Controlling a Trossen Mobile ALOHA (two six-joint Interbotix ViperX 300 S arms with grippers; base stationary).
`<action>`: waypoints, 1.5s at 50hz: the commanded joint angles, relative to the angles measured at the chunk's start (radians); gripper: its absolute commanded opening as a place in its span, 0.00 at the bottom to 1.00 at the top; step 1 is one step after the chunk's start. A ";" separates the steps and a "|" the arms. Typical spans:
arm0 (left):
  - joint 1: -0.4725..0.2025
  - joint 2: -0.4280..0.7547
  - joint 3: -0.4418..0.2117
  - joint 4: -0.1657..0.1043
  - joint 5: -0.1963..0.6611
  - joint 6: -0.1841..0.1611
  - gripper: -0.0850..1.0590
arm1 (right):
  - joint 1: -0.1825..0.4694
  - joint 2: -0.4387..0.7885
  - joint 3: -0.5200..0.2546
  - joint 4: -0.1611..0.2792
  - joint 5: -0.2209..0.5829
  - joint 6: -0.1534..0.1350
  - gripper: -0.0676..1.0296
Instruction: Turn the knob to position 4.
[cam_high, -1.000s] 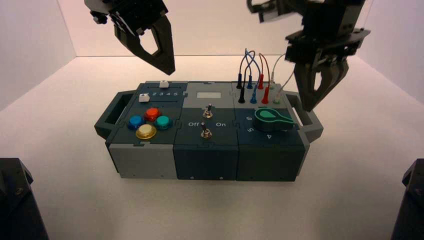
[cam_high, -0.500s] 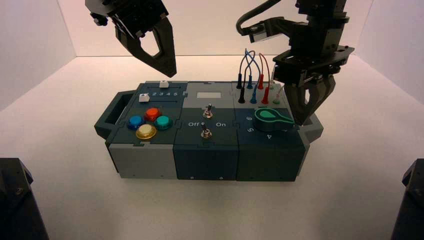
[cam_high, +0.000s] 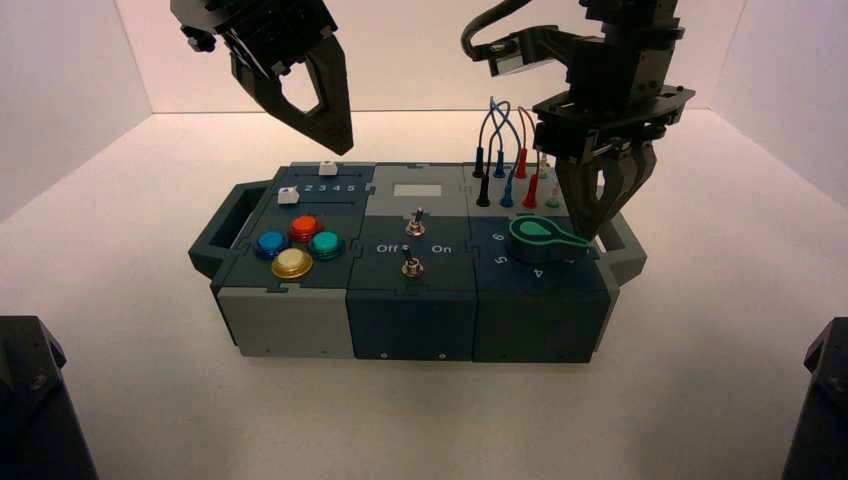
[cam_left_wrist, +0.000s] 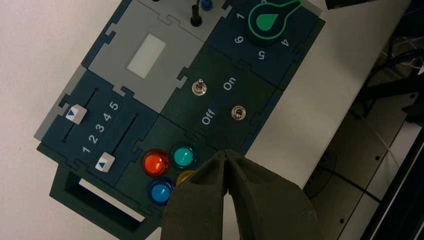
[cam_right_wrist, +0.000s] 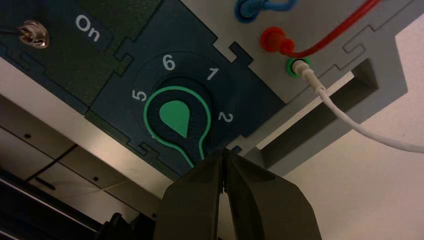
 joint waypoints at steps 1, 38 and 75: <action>-0.005 -0.003 -0.017 0.002 -0.008 0.006 0.05 | 0.028 -0.009 -0.014 0.011 -0.002 -0.006 0.04; -0.005 -0.003 -0.018 0.002 -0.009 0.009 0.05 | 0.035 -0.034 0.017 0.060 0.023 -0.006 0.04; -0.003 -0.003 -0.020 0.000 -0.009 0.011 0.05 | 0.060 -0.038 0.018 0.117 0.023 -0.006 0.04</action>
